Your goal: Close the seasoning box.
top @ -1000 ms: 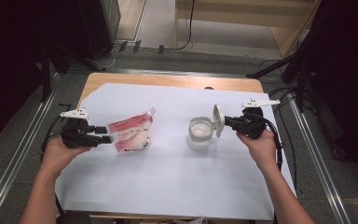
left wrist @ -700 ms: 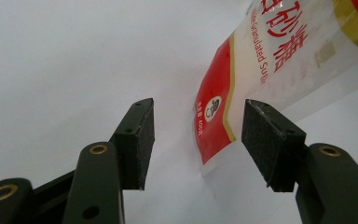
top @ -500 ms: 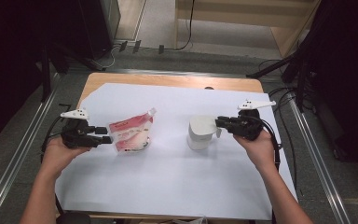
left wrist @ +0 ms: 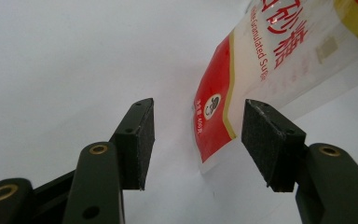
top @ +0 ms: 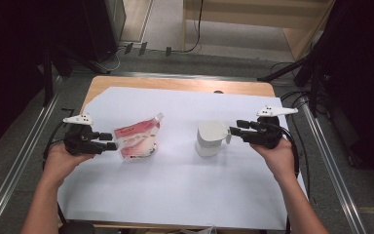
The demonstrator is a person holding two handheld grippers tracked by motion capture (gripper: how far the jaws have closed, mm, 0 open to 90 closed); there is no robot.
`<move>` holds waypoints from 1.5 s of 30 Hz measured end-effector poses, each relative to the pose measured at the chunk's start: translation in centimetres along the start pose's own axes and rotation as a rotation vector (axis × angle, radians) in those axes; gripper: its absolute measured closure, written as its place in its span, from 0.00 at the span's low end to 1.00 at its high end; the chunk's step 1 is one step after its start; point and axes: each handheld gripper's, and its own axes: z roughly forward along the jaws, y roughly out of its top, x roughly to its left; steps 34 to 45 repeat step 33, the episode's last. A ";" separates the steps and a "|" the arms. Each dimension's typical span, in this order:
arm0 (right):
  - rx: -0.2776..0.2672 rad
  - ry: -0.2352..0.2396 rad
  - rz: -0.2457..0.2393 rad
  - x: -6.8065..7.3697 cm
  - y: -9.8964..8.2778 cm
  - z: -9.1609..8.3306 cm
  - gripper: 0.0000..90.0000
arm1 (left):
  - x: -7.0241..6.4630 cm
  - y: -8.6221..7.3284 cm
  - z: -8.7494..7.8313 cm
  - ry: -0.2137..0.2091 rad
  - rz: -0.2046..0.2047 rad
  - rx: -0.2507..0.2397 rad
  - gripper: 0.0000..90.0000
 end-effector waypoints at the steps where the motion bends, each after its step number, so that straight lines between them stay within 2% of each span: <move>1: 0.000 0.000 0.000 0.0 0.0 0.0 0.60 | 0.0 0.0 0.0 0.000 0.000 0.000 0.50; 4: -0.006 -0.020 -0.017 -0.4 -0.6 -0.6 0.58 | 0.1 0.0 -0.1 -0.003 0.003 -0.001 0.50; 10: -0.011 -0.044 -0.004 -1.1 -1.4 -1.3 0.57 | 0.0 -0.1 -0.1 0.005 0.004 -0.001 0.50; 17: -0.018 -0.070 0.003 -1.5 -2.6 -2.0 0.55 | 0.0 -0.1 -0.1 0.007 0.008 0.000 0.50; 18: -0.014 -0.075 0.017 -1.6 -3.1 -2.2 0.55 | 0.1 -0.1 -0.1 0.004 0.007 -0.003 0.50; 26: -0.018 -0.106 0.031 -2.1 -3.9 -2.8 0.53 | 0.1 -0.3 -0.2 0.002 0.000 -0.005 0.50; 29: -0.016 -0.113 0.037 -2.3 -4.1 -2.8 0.53 | 0.1 -0.3 -0.2 0.005 -0.005 -0.004 0.50; 30: -0.017 -0.111 0.053 -2.3 -4.1 -2.8 0.53 | 0.1 -0.3 -0.2 0.001 -0.010 -0.007 0.50; 45: -0.027 -0.108 0.049 -2.3 -4.0 -2.9 0.53 | 0.1 -0.3 -0.3 0.006 -0.009 -0.005 0.50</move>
